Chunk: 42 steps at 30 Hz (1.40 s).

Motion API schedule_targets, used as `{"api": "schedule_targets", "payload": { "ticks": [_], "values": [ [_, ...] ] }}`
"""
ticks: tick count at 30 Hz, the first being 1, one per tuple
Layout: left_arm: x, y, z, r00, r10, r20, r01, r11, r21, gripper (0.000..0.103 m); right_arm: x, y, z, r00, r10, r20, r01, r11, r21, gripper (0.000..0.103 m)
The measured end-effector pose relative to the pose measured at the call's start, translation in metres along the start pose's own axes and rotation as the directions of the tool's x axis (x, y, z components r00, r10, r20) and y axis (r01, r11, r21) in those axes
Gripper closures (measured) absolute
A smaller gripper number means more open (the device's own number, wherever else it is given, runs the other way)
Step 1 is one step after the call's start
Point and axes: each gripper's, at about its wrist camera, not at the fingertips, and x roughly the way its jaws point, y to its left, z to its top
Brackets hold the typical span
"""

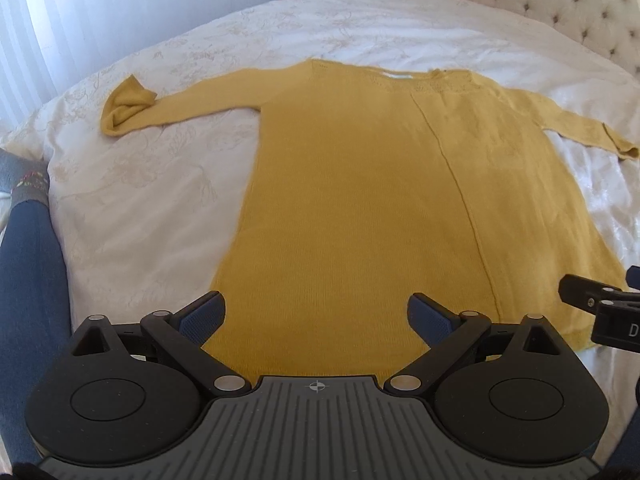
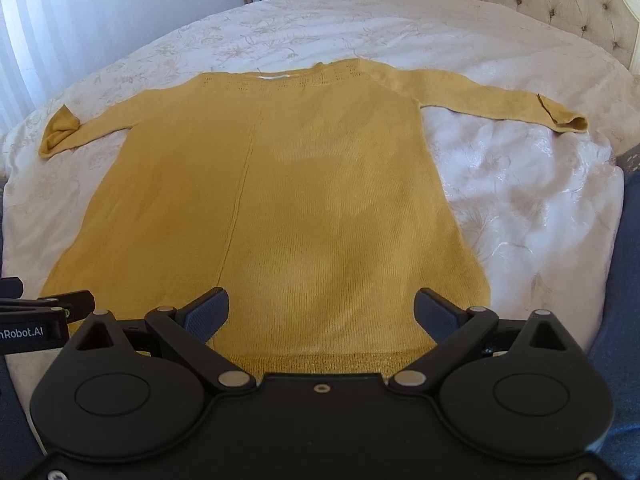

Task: Fold small clothes
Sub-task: 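Move the left gripper to the cuff of the sleeve nearest it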

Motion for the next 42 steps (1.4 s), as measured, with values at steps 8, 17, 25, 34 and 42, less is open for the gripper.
{"api": "schedule_targets", "payload": {
  "ticks": [8, 17, 25, 34, 42],
  "values": [
    [0.023, 0.019, 0.039, 0.986, 0.04, 0.161, -0.05, 0.997, 0.061, 0.004, 0.022, 0.005, 0.029, 0.997, 0.055, 0.049, -0.054, 0.998, -0.024, 0.004],
    [0.072, 0.051, 0.079, 0.979, 0.054, 0.196, -0.064, 0.997, 0.041, 0.003, 0.052, 0.017, 0.068, 0.986, 0.135, 0.095, -0.127, 0.988, -0.089, 0.001],
    [0.117, 0.073, 0.103, 0.984, 0.053, 0.167, -0.057, 0.998, 0.018, 0.003, 0.091, 0.047, 0.087, 0.984, 0.177, -0.012, -0.177, 0.973, -0.148, 0.001],
    [0.154, 0.125, 0.123, 0.983, 0.084, 0.161, -0.083, 0.996, -0.009, 0.021, 0.114, 0.072, 0.099, 0.995, 0.099, 0.032, -0.091, 0.976, -0.197, 0.011],
    [0.162, 0.207, 0.153, 0.953, 0.174, 0.247, -0.164, 0.985, -0.061, 0.021, 0.141, 0.081, 0.112, 0.982, 0.19, 0.015, -0.184, 0.966, -0.184, 0.039]
  ]
}}
